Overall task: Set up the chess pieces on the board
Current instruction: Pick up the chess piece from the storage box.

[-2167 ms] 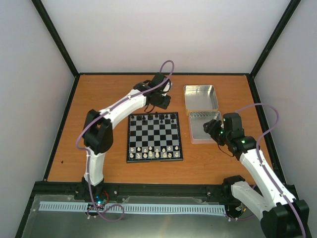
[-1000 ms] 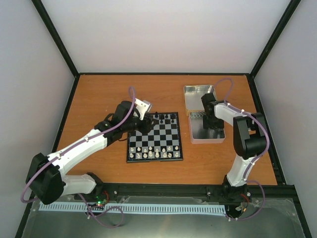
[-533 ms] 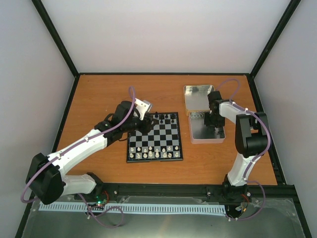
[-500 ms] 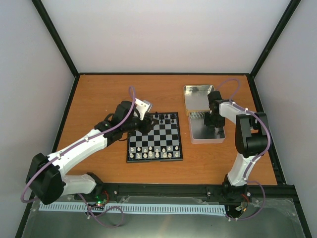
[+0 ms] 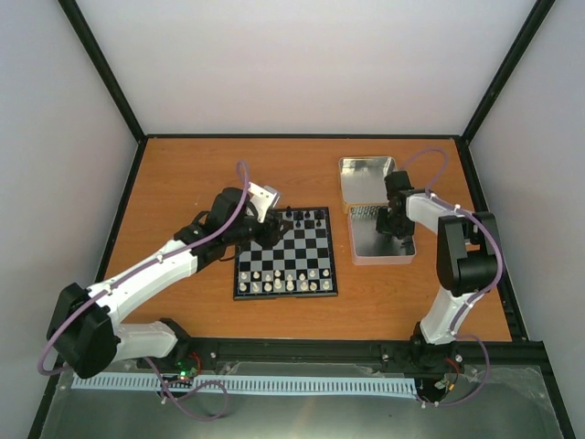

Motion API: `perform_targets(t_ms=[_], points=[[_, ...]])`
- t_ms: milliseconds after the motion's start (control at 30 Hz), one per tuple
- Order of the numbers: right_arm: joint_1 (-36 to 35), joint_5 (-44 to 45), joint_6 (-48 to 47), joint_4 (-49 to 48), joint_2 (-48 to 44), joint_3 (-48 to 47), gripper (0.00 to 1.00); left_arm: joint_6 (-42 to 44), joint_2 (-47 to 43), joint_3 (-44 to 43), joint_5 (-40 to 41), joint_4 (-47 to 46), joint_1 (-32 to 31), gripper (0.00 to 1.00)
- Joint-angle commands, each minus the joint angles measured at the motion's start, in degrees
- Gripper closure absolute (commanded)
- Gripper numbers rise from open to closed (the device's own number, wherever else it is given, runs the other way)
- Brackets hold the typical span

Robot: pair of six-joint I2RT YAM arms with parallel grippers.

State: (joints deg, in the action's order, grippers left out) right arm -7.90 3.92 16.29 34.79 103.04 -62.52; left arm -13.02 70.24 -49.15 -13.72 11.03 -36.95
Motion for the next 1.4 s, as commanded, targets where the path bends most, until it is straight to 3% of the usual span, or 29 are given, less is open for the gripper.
perform_targets(t_ms=[0,167,400,567,767,933,1133,1367], points=[[0.35,-1.60,3.43,-4.60,-4.76,3.27,0.92,-0.54,-1.67,0.46,-1.54,-3.45,0.39,0.52],[0.41,-6.95,7.91,-11.11,-12.08,7.80,0.94,-2.94,-1.02,-0.13,-3.29,-4.97,0.39,0.49],[0.34,-14.64,18.51,-16.94,-21.81,12.86,0.96,-10.13,3.39,-0.56,-11.55,-14.43,-0.45,0.42],[0.34,-23.04,30.41,-22.41,-30.85,19.18,0.96,-11.00,11.99,-5.07,-10.34,-19.21,-6.69,0.39],[0.34,-26.33,46.78,-24.24,-43.56,26.29,0.96,-13.73,24.29,-11.69,-9.75,-27.82,-12.62,0.40],[0.34,-28.06,54.04,-22.62,-49.24,29.48,0.96,-12.62,29.03,-15.80,-9.45,-31.38,-16.20,0.41],[0.34,-28.79,56.71,-19.61,-51.44,28.78,0.96,-13.37,32.12,-17.26,-10.16,-32.51,-17.48,0.59],[0.36,-29.73,58.57,-21.21,-50.90,29.12,0.96,-14.14,33.11,-18.08,-8.71,-30.79,-18.33,0.64]])
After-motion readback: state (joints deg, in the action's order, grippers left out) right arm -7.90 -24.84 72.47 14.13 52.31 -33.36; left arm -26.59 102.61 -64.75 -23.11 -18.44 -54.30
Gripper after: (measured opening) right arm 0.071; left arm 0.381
